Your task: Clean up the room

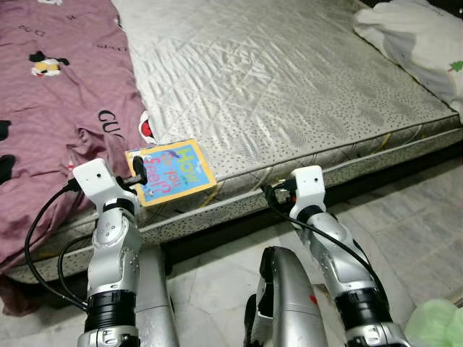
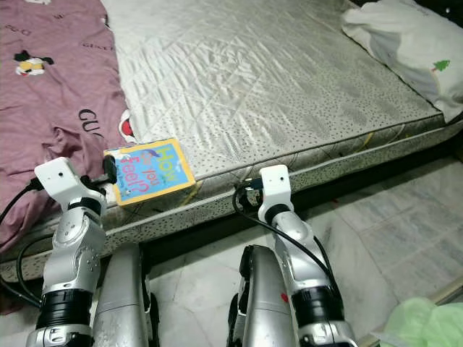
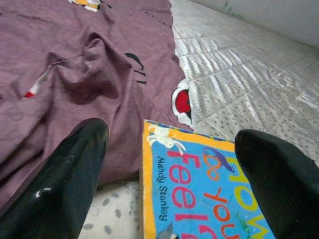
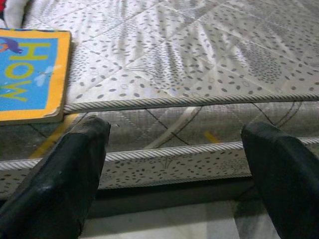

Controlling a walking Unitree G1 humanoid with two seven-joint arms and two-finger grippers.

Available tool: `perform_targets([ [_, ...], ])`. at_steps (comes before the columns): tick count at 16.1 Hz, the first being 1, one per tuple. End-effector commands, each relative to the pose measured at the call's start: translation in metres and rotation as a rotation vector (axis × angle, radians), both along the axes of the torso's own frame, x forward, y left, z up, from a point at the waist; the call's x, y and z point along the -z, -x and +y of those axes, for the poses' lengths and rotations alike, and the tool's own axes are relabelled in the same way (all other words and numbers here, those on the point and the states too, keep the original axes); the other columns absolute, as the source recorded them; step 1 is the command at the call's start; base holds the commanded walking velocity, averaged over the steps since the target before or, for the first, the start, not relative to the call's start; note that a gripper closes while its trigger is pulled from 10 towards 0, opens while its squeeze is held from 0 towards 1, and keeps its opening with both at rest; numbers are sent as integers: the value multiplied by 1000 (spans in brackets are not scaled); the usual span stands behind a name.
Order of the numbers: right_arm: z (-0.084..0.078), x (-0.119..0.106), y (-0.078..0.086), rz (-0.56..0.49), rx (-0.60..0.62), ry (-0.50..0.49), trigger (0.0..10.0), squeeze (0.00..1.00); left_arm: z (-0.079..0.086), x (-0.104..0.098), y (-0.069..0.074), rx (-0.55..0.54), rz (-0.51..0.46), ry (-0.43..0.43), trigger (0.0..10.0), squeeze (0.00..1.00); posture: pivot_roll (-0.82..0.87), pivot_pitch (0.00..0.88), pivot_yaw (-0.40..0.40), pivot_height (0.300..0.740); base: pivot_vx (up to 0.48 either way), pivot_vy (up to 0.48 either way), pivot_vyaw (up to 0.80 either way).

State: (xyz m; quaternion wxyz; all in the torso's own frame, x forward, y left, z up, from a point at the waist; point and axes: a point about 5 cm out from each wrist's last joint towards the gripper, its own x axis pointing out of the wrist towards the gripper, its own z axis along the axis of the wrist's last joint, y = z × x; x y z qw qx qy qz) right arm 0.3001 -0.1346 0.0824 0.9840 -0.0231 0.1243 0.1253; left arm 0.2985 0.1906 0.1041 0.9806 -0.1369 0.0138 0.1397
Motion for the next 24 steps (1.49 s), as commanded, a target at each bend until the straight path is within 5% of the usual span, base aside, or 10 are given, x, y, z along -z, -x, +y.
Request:
perform_targets([
  [1, -3, -1, 3, 4, -1, 8, 10000, 0, 0, 3, -1, -18, 15, 11, 10000, 0, -41, 161, -71, 523, 0, 0, 0],
  [4, -5, 0, 8, 20, 2, 10, 10000, 0, 0, 8, -4, -25, 36, 31, 10000, 0, -59, 181, -75, 488, 0, 0, 0],
  [14, -27, -4, 23, 58, 51, 35, 10000, 0, -8, 29, -7, -62, 106, 110, 10000, 0, -116, 225, -92, 488, 0, 0, 0],
  [21, -28, -6, 15, 42, 40, 56, 10000, 0, 1, 35, 0, -122, 78, 253, 10000, 0, -101, 191, -105, 488, 0, 0, 0],
  [24, -25, -8, 9, 25, 35, 64, 10000, 0, 4, 45, -13, -87, 113, 349, 10000, 0, -105, 164, -106, 488, 0, 0, 0],
])
